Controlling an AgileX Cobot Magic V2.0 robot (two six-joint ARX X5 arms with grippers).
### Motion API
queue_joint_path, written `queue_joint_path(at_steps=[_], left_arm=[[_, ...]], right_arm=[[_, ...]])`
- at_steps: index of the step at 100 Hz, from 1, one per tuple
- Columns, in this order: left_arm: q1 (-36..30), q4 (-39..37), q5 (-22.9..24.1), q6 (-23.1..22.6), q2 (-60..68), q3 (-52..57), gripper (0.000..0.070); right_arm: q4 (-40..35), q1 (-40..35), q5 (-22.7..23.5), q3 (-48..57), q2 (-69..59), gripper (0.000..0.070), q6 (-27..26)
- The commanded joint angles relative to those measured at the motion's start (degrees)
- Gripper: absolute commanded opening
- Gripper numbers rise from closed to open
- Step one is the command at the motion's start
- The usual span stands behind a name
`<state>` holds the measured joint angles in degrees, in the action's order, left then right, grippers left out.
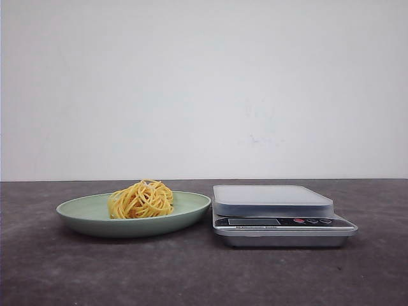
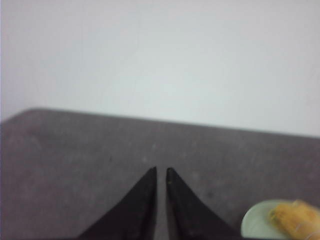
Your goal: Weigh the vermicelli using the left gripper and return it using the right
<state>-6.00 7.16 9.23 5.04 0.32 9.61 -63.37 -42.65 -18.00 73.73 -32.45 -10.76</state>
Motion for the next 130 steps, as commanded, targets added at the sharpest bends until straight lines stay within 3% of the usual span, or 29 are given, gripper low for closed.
queue_joint_path(at_steps=[1, 36, 50, 88, 130], left_arm=[[0.48, -2.29, -0.11, -1.16, -0.13, -1.88, 0.0], [1.22, -6.62, -0.59, -1.9, -0.13, -7.63, 0.0], [1.22, -6.62, -3.98, -3.37, -0.13, -8.76, 0.0], [1.22, 3.78, -6.29, -3.67, -0.13, -8.87, 0.0], [1.2, 3.63, -7.76, -3.96, 0.04, -8.85, 0.0]], right_arm=[[0.77, -0.44, -0.04, 0.61, -0.35, 0.0003, -0.61], [0.77, -0.44, -0.07, 0.61, -0.35, 0.0003, -0.61], [0.77, -0.44, -0.04, 0.61, -0.35, 0.0003, -0.61], [0.77, -0.44, -0.04, 0.61, -0.35, 0.0003, -0.61], [0.77, -0.44, -0.04, 0.61, -0.35, 0.0003, -0.61]])
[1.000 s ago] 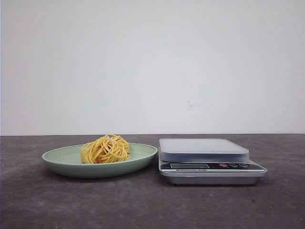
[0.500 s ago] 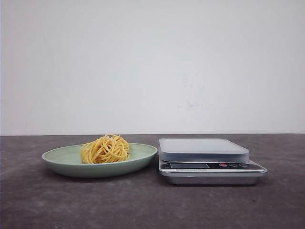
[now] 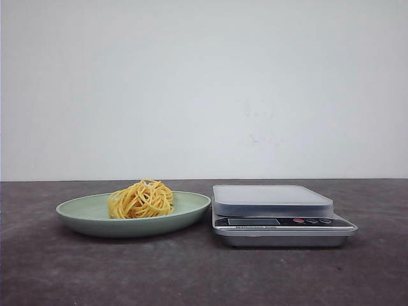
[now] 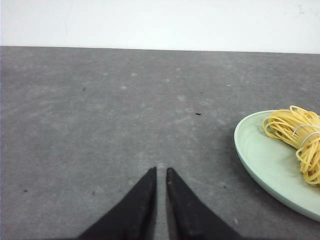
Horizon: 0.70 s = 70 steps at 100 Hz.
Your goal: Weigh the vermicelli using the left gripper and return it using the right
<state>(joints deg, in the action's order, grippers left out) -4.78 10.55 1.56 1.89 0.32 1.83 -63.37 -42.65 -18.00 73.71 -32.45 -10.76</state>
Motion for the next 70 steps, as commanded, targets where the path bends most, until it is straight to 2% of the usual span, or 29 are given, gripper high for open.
queue_joint_path(at_steps=[1, 55, 64, 70], left_arm=[[-0.02, 0.24, -0.09, -0.81, 0.04, -1.07, 0.0], [-0.02, 0.24, -0.09, -0.81, 0.04, -1.07, 0.0], [-0.02, 0.24, -0.09, -0.81, 0.04, -1.07, 0.0], [-0.02, 0.24, -0.09, -0.81, 0.04, -1.07, 0.0]], right_arm=[[0.77, -0.44, -0.04, 0.63, -0.35, 0.0003, -0.61], [1.22, -0.42, -0.59, 0.57, -0.35, 0.0003, 0.55], [4.46, 3.04, -3.23, -0.63, 0.68, 0.0003, 1.16], [8.2, 7.43, -3.41, -2.89, 2.03, 0.0003, 2.78]])
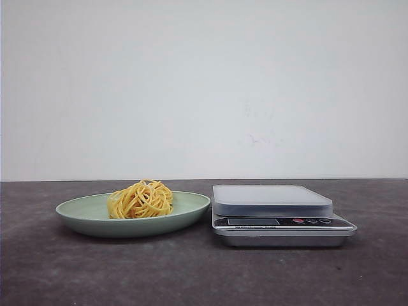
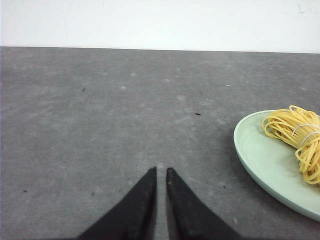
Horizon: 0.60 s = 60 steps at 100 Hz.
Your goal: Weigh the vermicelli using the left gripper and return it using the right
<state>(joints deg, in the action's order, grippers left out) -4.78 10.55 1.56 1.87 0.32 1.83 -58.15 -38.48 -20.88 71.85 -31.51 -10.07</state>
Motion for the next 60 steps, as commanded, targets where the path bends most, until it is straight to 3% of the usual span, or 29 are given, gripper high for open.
queue_joint_path(at_steps=[1, 20, 32, 45, 60], left_arm=[[-0.02, 0.24, -0.09, -0.79, 0.04, -1.07, 0.0], [-0.02, 0.24, -0.09, -0.79, 0.04, -1.05, 0.0], [-0.02, 0.24, -0.09, -0.79, 0.04, -1.05, 0.0], [-0.02, 0.24, -0.09, -0.79, 0.04, -1.05, 0.0], [-0.02, 0.24, -0.09, -0.79, 0.07, -1.05, 0.0]], right_arm=[[3.67, 4.11, -0.52, -1.53, 1.42, 0.0003, 2.29], [17.79, 23.32, 0.7, -17.73, 10.01, 0.0003, 3.54], [28.55, 33.29, 5.95, -31.19, 15.89, 0.0003, 3.19], [38.21, 39.19, 13.42, -44.68, 22.03, 0.0003, 3.28], [47.1, 40.76, 15.15, -57.66, 26.64, 0.0003, 3.41]])
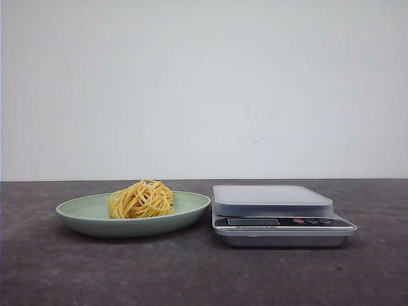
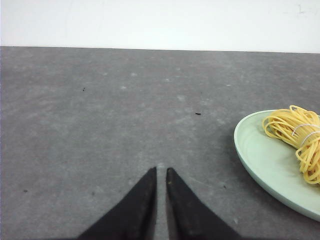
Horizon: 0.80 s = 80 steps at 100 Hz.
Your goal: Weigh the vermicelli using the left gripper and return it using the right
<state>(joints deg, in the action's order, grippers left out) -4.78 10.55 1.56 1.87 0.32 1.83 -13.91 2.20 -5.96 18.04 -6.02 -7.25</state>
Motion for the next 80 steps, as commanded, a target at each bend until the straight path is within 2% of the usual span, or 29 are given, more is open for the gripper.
queue_joint_path(at_steps=[1, 25, 52, 80], left_arm=[[-0.02, 0.24, -0.09, -0.79, 0.04, -1.05, 0.0], [-0.02, 0.24, -0.09, -0.79, 0.04, -1.05, 0.0], [-0.02, 0.24, -0.09, -0.79, 0.04, -1.05, 0.0], [-0.02, 0.24, -0.09, -0.79, 0.07, -1.05, 0.0]], right_arm=[[3.17, 0.09, 0.2, -4.5, 1.44, 0.0003, 0.59], [4.79, -0.13, 0.2, -13.09, 5.81, 0.0003, 1.25], [3.69, -1.25, 3.69, -14.12, 5.81, 0.0003, 5.75], [2.58, -1.7, 5.46, -16.57, 5.81, 0.0003, 5.27]])
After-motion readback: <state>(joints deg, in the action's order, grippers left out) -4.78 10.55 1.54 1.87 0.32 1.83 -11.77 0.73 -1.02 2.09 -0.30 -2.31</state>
